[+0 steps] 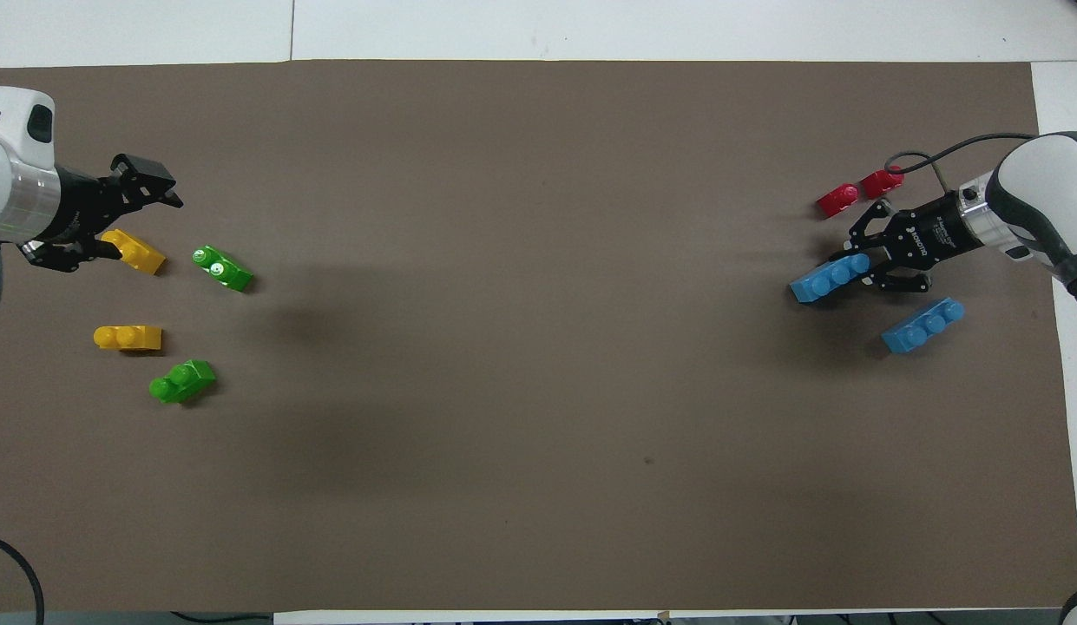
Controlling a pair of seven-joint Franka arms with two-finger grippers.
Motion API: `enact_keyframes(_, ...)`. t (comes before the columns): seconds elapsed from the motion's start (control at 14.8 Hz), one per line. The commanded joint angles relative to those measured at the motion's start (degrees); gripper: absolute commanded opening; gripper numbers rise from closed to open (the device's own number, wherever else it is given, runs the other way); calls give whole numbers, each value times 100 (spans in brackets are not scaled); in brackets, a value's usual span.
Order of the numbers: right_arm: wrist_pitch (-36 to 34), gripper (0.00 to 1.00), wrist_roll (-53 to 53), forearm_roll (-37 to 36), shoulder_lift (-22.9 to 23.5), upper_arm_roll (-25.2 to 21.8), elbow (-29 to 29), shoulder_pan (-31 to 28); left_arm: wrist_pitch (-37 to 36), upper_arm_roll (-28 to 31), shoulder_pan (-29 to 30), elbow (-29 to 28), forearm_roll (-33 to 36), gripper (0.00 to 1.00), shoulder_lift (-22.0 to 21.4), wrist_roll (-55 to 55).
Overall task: Remove green block with left arm and hold with right
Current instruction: 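Release the blue block with the right gripper while the left gripper withdraws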
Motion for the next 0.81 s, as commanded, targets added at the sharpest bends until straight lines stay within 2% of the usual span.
enact_keyframes(0.0,191,0,93,-121,-120,66,-214,-53,-452,20,-119,425,257,100,-99,957)
enact_keyframes(0.27,332,0,41,-121,-137,66,-293,-54,-838,3,-172,434,354,100,-661,2145)
enact_keyframes(0.41,403,0,6,-261,-146,66,-346,-36,-1250,-6,-216,417,354,100,-899,2366)
enact_keyframes(0.47,429,3,-29,-358,-146,66,-346,-10,-1409,-6,-286,373,354,100,-1074,2375)
enact_keyframes(0.54,438,24,-64,-402,-146,66,-363,-10,-1532,3,-312,347,354,100,-1206,2384)
enact_keyframes(0.61,473,84,-126,-411,-146,66,-390,-1,-1708,55,-434,347,354,100,-1286,2402)
enact_keyframes(0.68,534,100,-205,-411,-172,66,-425,-9,-1849,90,-540,347,354,100,-1356,2506)
enact_keyframes(0.74,543,100,-214,-411,-181,66,-425,-10,-1902,99,-541,347,354,100,-1366,2794)
